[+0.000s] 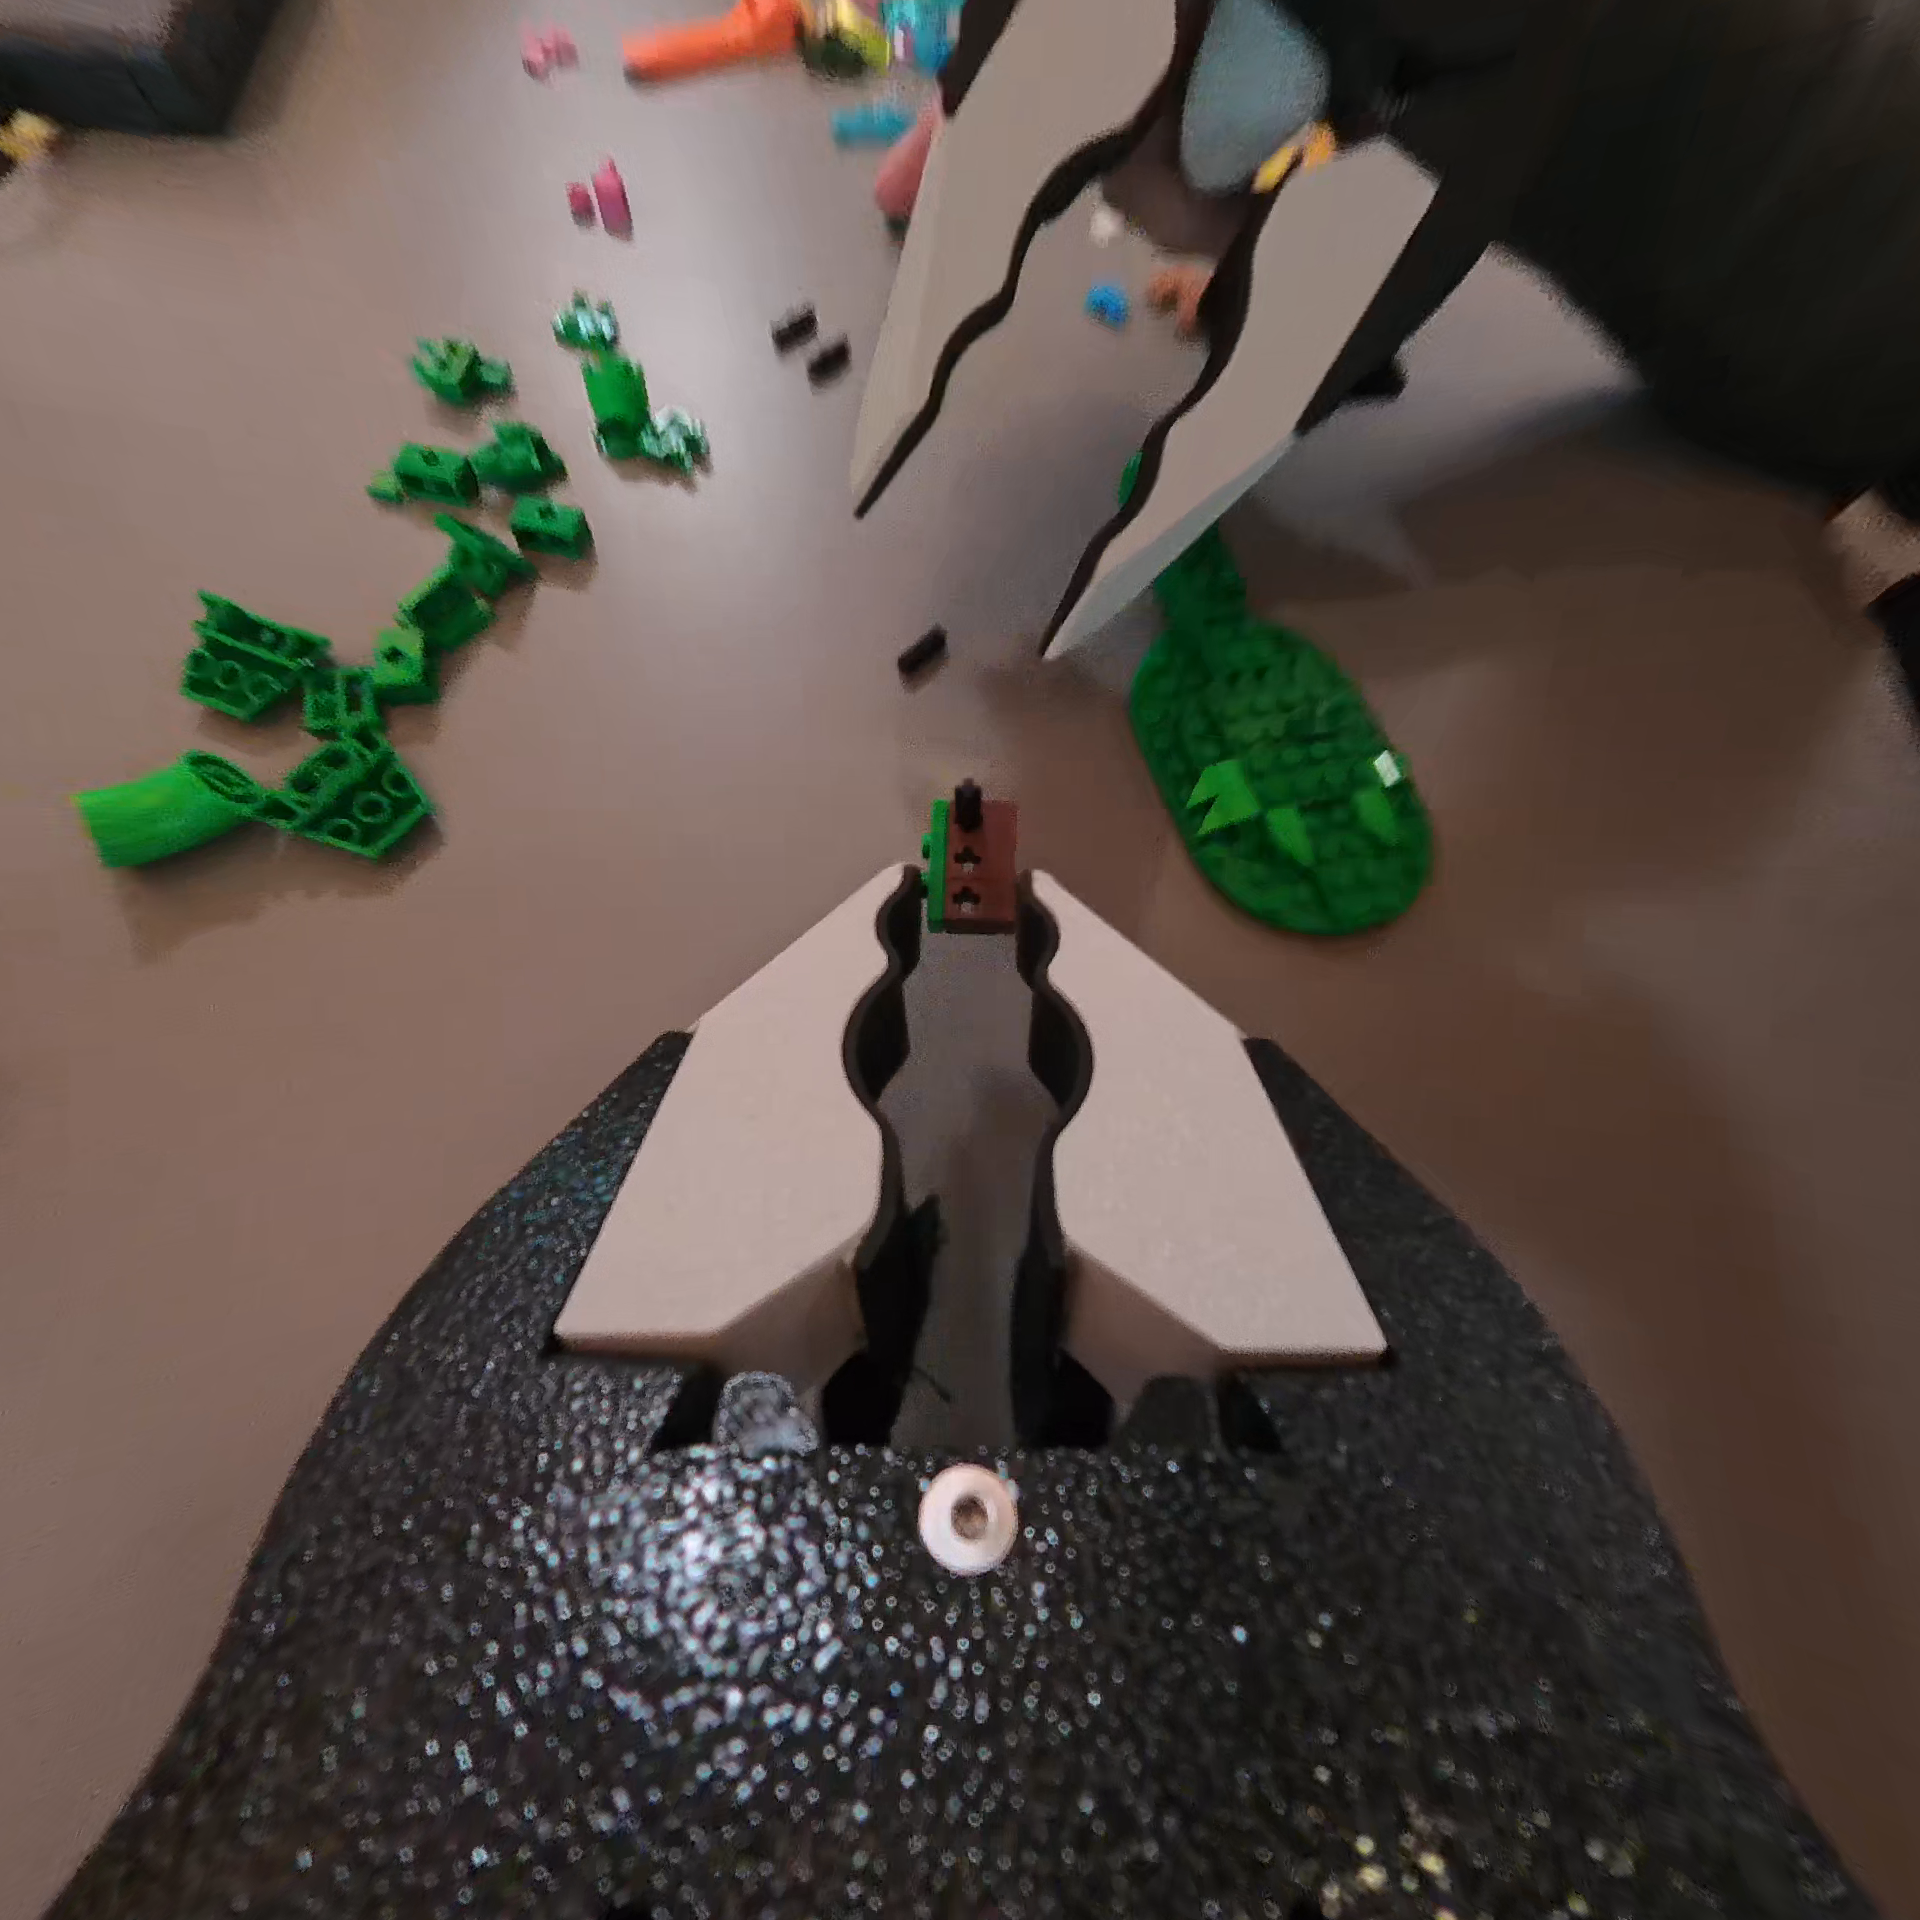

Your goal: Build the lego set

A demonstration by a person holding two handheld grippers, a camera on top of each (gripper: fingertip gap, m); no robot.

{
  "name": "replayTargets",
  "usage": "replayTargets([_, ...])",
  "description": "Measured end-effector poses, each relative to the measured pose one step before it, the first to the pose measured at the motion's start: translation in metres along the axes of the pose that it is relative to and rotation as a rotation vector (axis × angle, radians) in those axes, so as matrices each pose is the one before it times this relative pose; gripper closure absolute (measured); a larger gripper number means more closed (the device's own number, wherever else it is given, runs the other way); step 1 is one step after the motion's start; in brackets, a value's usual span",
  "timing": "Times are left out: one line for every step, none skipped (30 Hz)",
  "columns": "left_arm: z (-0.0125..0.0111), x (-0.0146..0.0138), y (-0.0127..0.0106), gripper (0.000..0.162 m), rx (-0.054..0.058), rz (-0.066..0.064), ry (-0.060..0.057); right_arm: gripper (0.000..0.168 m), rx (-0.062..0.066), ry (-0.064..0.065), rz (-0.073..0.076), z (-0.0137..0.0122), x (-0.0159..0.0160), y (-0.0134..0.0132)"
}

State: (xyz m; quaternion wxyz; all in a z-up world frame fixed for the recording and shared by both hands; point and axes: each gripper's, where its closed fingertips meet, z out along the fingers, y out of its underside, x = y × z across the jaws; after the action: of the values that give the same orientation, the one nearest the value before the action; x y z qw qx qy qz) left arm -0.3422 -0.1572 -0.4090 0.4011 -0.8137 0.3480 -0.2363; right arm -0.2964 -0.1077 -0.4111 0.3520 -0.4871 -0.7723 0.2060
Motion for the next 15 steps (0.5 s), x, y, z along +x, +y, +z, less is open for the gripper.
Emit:
replayTargets([-0.00916,0.00166,-0.01027,0.146,0.0406,-0.0222,0.0146,0.118,0.0488,0.0614,-0.0457,-0.00611,0.00748,-0.01208])
replayTargets([-0.01004,0.00333,-0.01134,0.146,0.0425,-0.0231,0.0208,0.119,0.0673,0.0595,-0.0577,-0.00697,0.0067,-0.01708])
replayTargets([-0.01056,0.00542,-0.01202,0.146,0.0453,-0.0231,0.0315,0.119,0.0662,0.0486,-0.0537,-0.00658,0.00586,-0.01937])
replayTargets([-0.01034,0.00814,-0.01121,0.146,0.0441,-0.0277,0.0481,0.119,0.051,0.0259,-0.0441,-0.00463,0.00383,-0.01905])
replayTargets([-0.00995,0.0103,-0.01044,0.146,0.0441,-0.0315,0.063,0.116,0.0394,0.0058,-0.0387,-0.00263,0.00165,-0.01872])
replayTargets([-0.00964,0.01051,-0.01105,0.146,0.0547,-0.0258,0.0612,0.112,0.037,-0.0015,-0.041,-0.00143,0.00102,-0.01893])
replayTargets([-0.00902,0.01065,-0.01075,0.146,0.0535,-0.0243,0.0599,0.111,0.0365,-0.0115,-0.0441,-0.00073,0.00008,-0.01928])
replayTargets([-0.00813,0.01011,-0.01014,0.146,0.048,-0.0276,0.0541,0.111,0.0405,-0.0148,-0.045,-0.0005,0.00002,-0.01993])
replayTargets([-0.00727,0.00953,-0.00982,0.146,0.0462,-0.0219,0.045,0.111,0.0415,-0.0148,-0.038,-0.00007,0.00042,-0.01981])
replayTargets([-0.00614,0.01022,-0.00921,0.146,0.0439,-0.0165,0.0473,0.111,0.0385,-0.0181,-0.0264,0.00027,0.00065,-0.01895])
replayTargets([-0.00486,0.01132,-0.0077,0.146,0.0353,-0.0155,0.0525,0.111,0.0359,-0.0133,-0.0182,0.00068,0.00145,-0.0176])
replayTargets([-0.00344,0.01081,-0.00591,0.147,0.0267,-0.0174,0.0495,0.111,0.0309,-0.0069,-0.0118,0.00088,0.00235,-0.01541])
replayTargets([-0.00196,0.00956,-0.00444,0.147,0.0191,-0.0196,0.0437,0.112,0.028,-0.0132,-0.0073,0.00109,0.00139,-0.01327])
replayTargets([-0.00073,0.00815,-0.00263,0.147,0.0112,-0.0171,0.038,0.114,0.0303,-0.0083,-0.0051,0.00113,0.00141,-0.01189])
replayTargets([0.00004,0.00698,-0.00108,0.147,0.0035,-0.0143,0.035,0.118,0.0332,-0.0065,-0.0059,0.00126,0.00112,-0.01053])
